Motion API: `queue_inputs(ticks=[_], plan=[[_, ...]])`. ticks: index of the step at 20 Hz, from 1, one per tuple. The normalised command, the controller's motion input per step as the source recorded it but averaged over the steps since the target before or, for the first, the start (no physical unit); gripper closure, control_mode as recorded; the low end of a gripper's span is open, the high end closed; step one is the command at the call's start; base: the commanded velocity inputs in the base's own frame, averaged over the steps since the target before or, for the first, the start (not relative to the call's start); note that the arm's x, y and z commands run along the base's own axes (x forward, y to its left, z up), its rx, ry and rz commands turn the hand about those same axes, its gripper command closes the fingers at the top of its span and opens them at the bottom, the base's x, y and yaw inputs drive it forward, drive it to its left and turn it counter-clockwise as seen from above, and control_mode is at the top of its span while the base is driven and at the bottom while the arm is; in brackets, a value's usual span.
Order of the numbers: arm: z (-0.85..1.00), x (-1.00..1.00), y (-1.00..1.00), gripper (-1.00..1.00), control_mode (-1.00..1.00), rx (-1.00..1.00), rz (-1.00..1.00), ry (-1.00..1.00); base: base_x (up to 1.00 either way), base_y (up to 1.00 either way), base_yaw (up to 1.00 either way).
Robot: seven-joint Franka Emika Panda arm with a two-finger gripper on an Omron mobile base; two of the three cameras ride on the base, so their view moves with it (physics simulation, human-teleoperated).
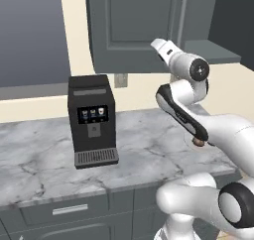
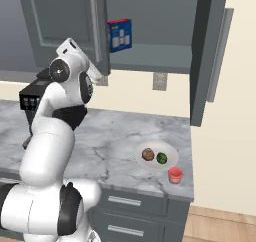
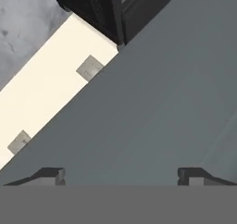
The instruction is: Pick the avocado and bread from the counter and place them on the plate. Then pick the jam from the cabinet and place it next to the plate. Lastly close the cabinet door.
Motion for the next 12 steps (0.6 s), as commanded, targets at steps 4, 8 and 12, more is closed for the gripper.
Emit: queue_inputs(ticks=[4,8,12], plan=[[-0.13,1.00,-0.52,-1.00,-1.00,0.04,0.21,0.12,0.00,0.00,0.00],[-0.09,0.95,-0.21,-1.00,-1.00,0.00,0.09,0.12,0.00,0.00,0.00],[-0.03,0.37,-0.01,-1.00,-1.00,0.00,0.02,0.07,0.00,0.00,0.00]])
